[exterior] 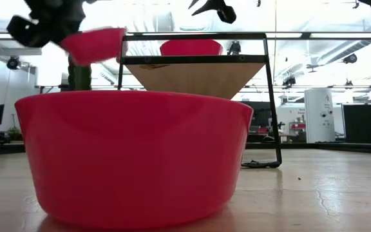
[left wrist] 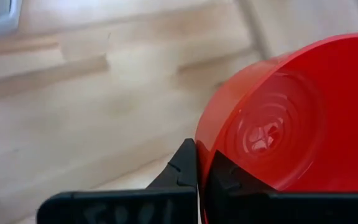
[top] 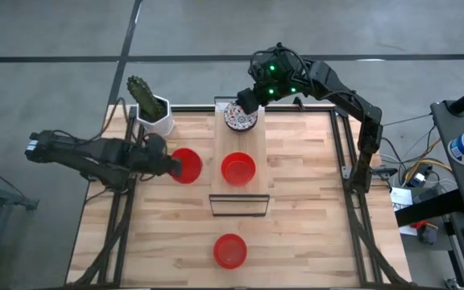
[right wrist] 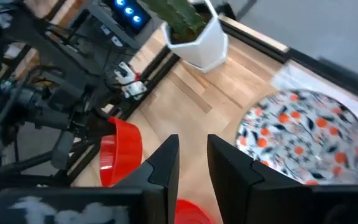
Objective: Pick & Place Mini bowls
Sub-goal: Stack the top red bowl on top of the other red bowl on the shelf
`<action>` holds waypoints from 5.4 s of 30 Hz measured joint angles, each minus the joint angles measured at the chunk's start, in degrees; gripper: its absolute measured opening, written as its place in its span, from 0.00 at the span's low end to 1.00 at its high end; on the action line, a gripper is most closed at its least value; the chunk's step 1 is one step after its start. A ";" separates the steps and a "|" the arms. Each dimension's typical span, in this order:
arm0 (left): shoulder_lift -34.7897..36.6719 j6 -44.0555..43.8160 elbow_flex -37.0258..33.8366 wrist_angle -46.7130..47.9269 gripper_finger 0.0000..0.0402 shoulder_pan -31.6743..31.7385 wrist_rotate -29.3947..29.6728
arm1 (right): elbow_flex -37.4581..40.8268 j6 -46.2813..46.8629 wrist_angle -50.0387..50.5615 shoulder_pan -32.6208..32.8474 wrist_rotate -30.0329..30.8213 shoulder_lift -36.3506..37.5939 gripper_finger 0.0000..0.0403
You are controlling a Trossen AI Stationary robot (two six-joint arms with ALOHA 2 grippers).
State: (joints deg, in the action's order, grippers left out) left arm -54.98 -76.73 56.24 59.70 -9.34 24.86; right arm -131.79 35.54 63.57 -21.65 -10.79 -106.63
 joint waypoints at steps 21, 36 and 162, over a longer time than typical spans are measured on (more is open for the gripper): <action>-0.28 14.49 12.09 -0.98 0.00 0.11 41.10 | 2.78 -15.78 -27.31 14.62 18.14 -0.09 0.15; -0.67 30.74 12.62 -12.92 0.00 0.77 54.68 | 5.24 -29.95 -36.14 19.42 34.92 -3.53 0.25; 0.68 64.97 19.37 -43.61 0.43 -0.61 37.08 | -0.20 -7.18 17.44 12.30 8.81 -4.02 0.02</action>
State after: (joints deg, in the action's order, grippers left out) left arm -54.31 -11.76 75.61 16.10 -9.96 61.94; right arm -131.99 28.36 81.01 -9.34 -1.98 -110.65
